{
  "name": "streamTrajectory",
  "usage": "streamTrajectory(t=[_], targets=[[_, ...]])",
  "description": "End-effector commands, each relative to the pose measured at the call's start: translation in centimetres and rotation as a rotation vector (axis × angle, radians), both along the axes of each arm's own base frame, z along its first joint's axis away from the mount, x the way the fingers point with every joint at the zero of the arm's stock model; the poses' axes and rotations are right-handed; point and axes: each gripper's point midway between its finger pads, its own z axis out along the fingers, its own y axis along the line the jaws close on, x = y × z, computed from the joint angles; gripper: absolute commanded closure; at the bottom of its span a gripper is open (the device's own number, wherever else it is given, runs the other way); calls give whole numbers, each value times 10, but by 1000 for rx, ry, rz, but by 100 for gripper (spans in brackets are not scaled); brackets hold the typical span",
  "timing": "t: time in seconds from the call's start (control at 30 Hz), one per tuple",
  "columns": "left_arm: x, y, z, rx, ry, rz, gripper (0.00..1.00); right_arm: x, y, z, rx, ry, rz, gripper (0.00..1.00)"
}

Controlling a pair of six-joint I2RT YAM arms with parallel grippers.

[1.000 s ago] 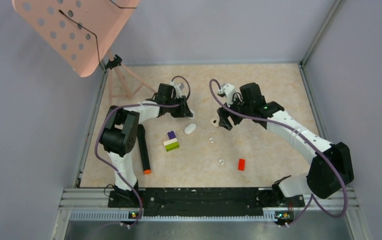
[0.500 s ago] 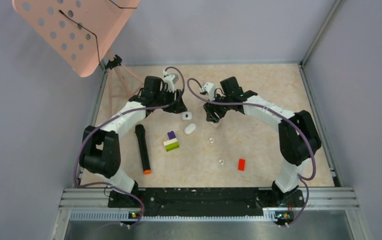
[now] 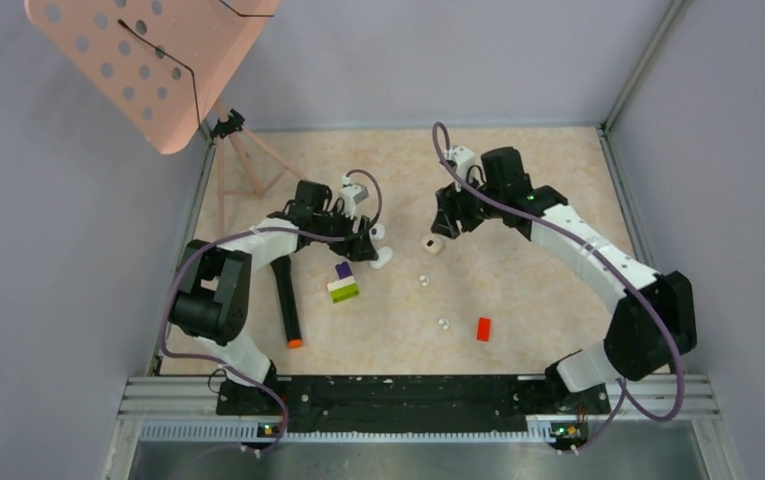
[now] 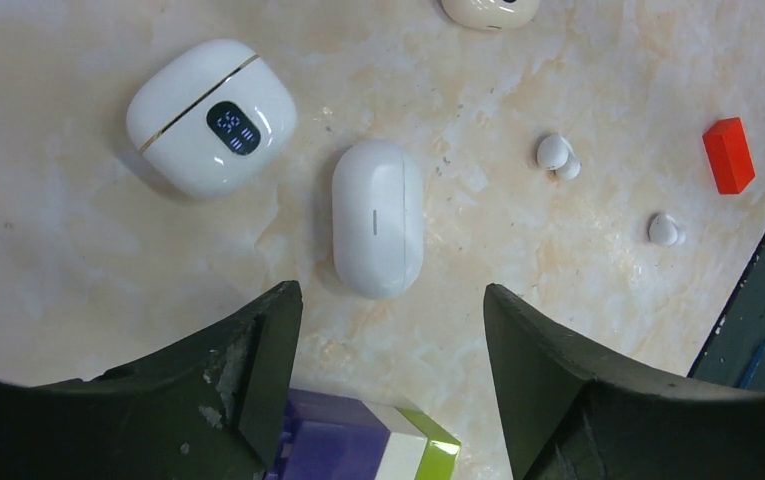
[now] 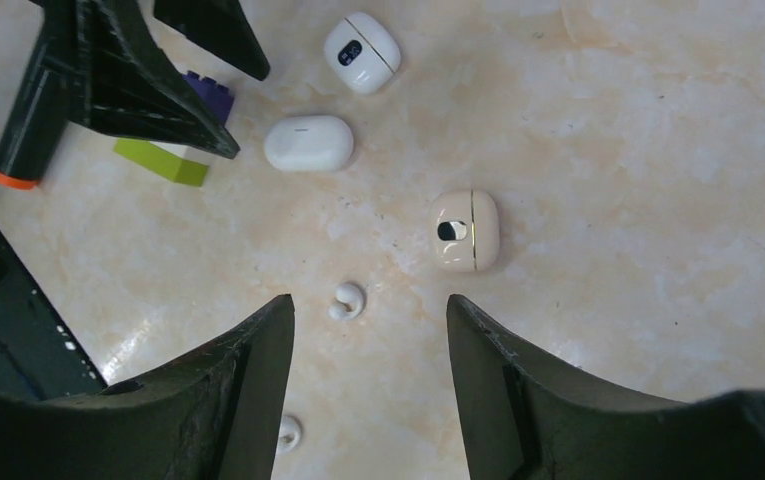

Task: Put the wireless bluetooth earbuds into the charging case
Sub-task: Pick up the charging case at the center of the board.

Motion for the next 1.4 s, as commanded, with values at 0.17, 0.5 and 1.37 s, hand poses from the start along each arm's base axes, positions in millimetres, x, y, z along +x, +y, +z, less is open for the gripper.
streamTrajectory(t=[0.17, 0.5, 1.37], targets=[[8, -14, -1, 13, -29, -62, 28, -14, -16, 34, 93, 50, -128, 43], [-18, -34, -22, 45, 25, -81, 27, -4, -26, 40, 105, 35, -169, 42], [-25, 5, 149, -153, -171, 171, 29, 13, 41, -24, -53, -280, 267, 40]])
